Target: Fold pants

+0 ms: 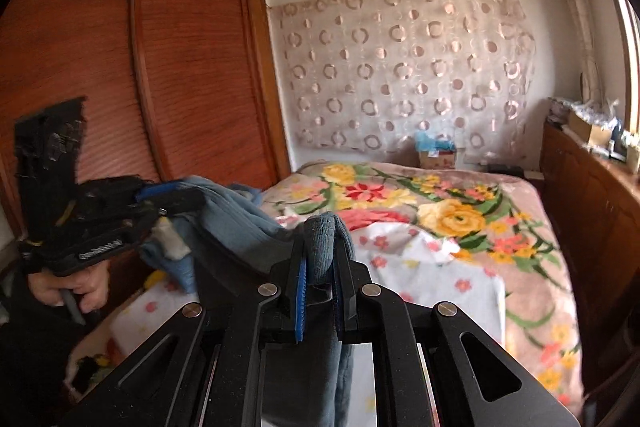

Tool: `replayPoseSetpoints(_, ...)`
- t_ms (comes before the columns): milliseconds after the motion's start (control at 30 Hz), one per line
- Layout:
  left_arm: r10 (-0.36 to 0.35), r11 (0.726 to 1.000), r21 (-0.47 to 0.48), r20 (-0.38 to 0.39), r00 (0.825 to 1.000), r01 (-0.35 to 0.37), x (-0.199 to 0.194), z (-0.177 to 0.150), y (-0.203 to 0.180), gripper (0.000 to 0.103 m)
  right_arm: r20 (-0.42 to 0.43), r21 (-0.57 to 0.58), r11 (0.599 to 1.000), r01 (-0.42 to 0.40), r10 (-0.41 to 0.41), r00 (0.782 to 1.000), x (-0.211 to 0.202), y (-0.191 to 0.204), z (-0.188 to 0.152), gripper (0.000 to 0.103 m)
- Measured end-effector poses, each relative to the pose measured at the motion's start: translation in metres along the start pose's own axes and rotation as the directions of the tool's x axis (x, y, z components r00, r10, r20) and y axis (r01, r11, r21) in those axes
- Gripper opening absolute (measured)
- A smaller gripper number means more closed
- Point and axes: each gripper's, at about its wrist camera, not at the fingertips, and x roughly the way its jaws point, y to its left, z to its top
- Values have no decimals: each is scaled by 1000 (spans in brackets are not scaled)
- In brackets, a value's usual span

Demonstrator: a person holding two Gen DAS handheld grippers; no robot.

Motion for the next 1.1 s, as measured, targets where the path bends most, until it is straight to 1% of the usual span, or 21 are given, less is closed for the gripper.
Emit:
replayPoseSetpoints(100, 53, 999, -2, 16, 998, -53, 11, 13, 15, 15, 10, 15, 1000, 14, -14, 1000, 26, -6, 29, 10)
replayPoseSetpoints(167, 73, 997, -17, 32, 997, -72, 10, 18, 23, 15, 36, -2, 1000, 18, -18, 999, 30, 2, 42, 10)
replayPoseSetpoints(233, 80, 997, -28, 41, 996, -79, 3, 15, 27, 15, 60, -22, 999, 24, -23, 998, 34, 14, 46, 10)
replayPoseSetpoints(300, 78, 997, -20, 24, 997, -78, 1, 4, 25, 15, 48, -24, 1000, 10, -9, 999, 37, 20, 36, 10)
replayPoseSetpoints(367, 64, 998, -20, -15, 998, -64, 3, -16, 20, 15, 11, -41, 999, 6, -6, 1000, 43, 24, 18, 10)
replayPoseSetpoints(433, 33, 999, -27, -62, 998, -35, 6, -43, 13, 15, -45, -56, 998, 3, -6, 999, 53, 26, -3, 10)
replayPoseSetpoints(467, 23, 1000, -15, -91, 996, -24, 9, -56, 6, 15, -75, -69, 998, 7, -12, 997, 59, 27, -10, 10)
replayPoseSetpoints(533, 1, 1000, -1, -141, 990, -1, 14, -87, -5, 15, -151, -97, 995, 9, -24, 988, 75, 30, -36, 10)
replayPoseSetpoints(600, -23, 1000, -11, -185, 982, 21, 19, -104, -12, 15, -211, -93, 996, 1, -21, 977, 89, 31, -55, 10)
replayPoseSetpoints(667, -33, 999, -18, -206, 978, 30, 21, -113, -16, 15, -249, -91, 996, -7, -16, 968, 98, 32, -67, 10)
replayPoseSetpoints(800, -49, 999, -34, -224, 973, 42, 18, -121, -20, 15, -271, -76, 997, -29, 7, 963, 101, 29, -68, 10)
replayPoseSetpoints(867, -57, 998, -38, -222, 973, 50, 10, -124, -25, 15, -274, -68, 997, -40, 20, 961, 93, 29, -67, 10)
replayPoseSetpoints(933, -59, 998, -36, -220, 974, 52, 2, -129, -30, 15, -282, -64, 997, -51, 31, 959, 95, 27, -66, 10)
replayPoseSetpoints(1000, -67, 997, -43, -225, 972, 59, -2, -134, -33, 15, -289, -62, 996, -59, 39, 957, 87, 17, -77, 10)
replayPoseSetpoints(1100, -82, 996, -62, -237, 968, 69, -6, -147, -35, 15, -308, -50, 996, -71, 52, 950, 75, 18, -87, 10)
